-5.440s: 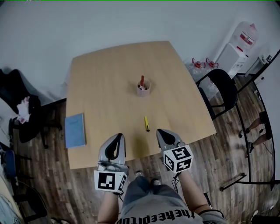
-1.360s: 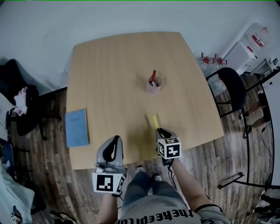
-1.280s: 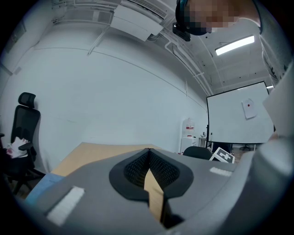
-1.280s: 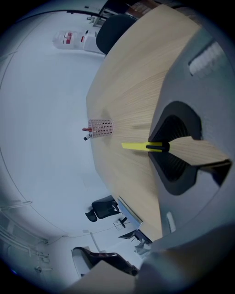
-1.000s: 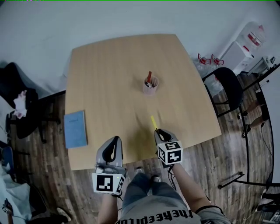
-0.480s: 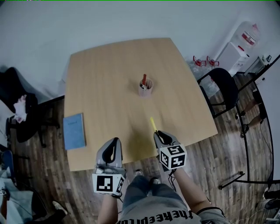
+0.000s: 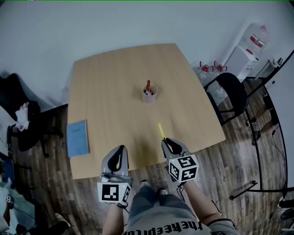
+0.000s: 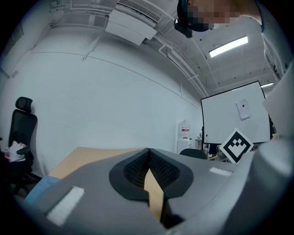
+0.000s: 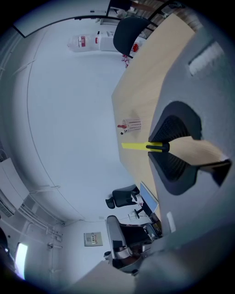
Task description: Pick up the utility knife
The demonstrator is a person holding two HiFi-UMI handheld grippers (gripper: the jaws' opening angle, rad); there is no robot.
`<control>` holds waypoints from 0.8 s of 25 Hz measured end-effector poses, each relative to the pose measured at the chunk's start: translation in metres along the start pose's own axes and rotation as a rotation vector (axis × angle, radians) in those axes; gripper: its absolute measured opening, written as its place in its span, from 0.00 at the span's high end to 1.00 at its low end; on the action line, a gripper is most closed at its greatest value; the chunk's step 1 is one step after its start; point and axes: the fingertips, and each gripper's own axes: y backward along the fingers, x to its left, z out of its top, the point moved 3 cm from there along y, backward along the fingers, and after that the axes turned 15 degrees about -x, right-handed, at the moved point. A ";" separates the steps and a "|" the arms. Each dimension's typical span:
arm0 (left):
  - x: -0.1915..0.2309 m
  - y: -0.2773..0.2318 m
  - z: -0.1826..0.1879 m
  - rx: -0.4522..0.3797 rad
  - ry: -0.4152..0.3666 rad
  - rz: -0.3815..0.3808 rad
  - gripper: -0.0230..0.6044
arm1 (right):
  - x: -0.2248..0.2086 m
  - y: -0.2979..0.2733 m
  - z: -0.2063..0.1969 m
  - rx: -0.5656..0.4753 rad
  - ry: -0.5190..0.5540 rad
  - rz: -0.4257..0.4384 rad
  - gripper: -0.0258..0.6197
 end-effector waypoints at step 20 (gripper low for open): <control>-0.034 0.012 0.012 -0.013 -0.025 -0.004 0.93 | 0.004 0.045 0.042 -0.151 0.076 0.039 0.86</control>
